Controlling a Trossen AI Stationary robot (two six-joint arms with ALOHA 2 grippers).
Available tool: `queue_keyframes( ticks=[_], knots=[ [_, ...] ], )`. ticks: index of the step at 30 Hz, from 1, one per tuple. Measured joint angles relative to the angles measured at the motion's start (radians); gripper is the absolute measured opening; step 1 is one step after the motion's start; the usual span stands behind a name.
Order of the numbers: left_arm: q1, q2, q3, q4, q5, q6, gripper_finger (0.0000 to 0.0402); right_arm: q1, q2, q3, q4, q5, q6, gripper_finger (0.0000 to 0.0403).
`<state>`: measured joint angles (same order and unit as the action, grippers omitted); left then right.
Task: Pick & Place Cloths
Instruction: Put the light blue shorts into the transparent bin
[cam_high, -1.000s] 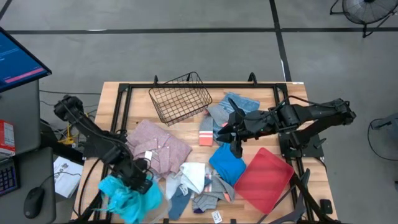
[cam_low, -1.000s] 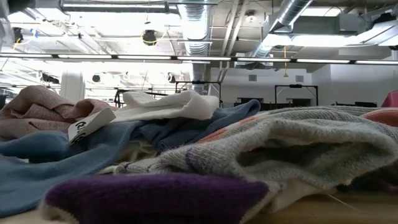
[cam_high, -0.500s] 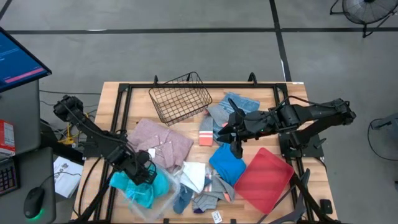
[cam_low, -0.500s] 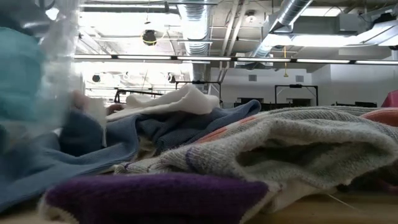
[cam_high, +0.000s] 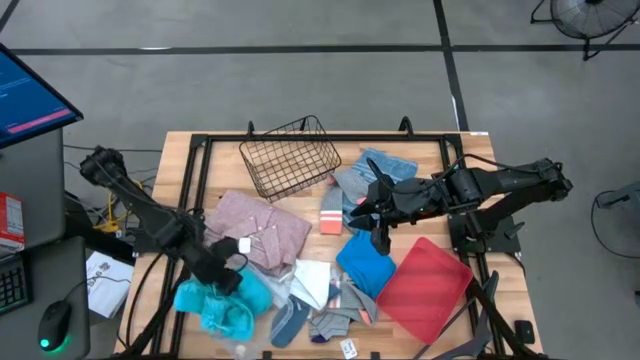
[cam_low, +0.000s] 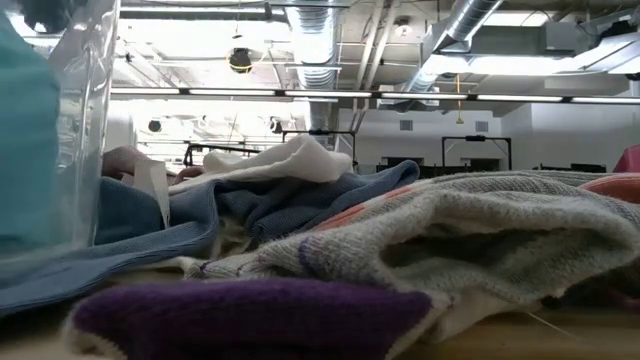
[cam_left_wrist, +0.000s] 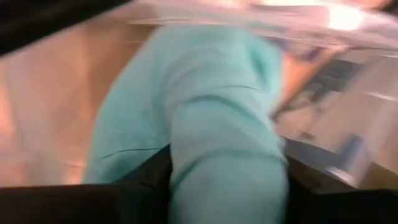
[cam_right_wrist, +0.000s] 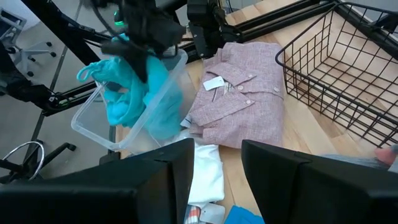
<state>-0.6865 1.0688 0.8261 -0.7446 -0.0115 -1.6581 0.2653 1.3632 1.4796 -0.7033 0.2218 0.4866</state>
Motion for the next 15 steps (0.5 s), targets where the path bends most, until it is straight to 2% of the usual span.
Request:
queue_keyframes(
  ticks=[4, 8, 12, 15],
  knots=[
    [0.0, -0.081, 0.0, 0.109, -0.003, 0.025, 0.0226, 0.0, 0.0, 0.0, 0.0, 0.0, 0.0, 0.0131],
    [0.0, -0.176, 0.0, 0.235, 0.022, 0.045, 0.0247, 0.0, 0.0, 0.0, 0.0, 0.0, 0.0, 0.0131],
    [0.0, -0.26, 0.006, 0.284, 0.084, -0.013, 0.0243, -0.007, 0.0, 0.0, 0.0, 0.0, 0.001, 0.0131],
    [0.0, -0.283, 0.033, 0.28, 0.144, -0.104, 0.0213, -0.018, 0.0, 0.0, 0.0, 0.0, 0.001, 0.0131]
  ],
)
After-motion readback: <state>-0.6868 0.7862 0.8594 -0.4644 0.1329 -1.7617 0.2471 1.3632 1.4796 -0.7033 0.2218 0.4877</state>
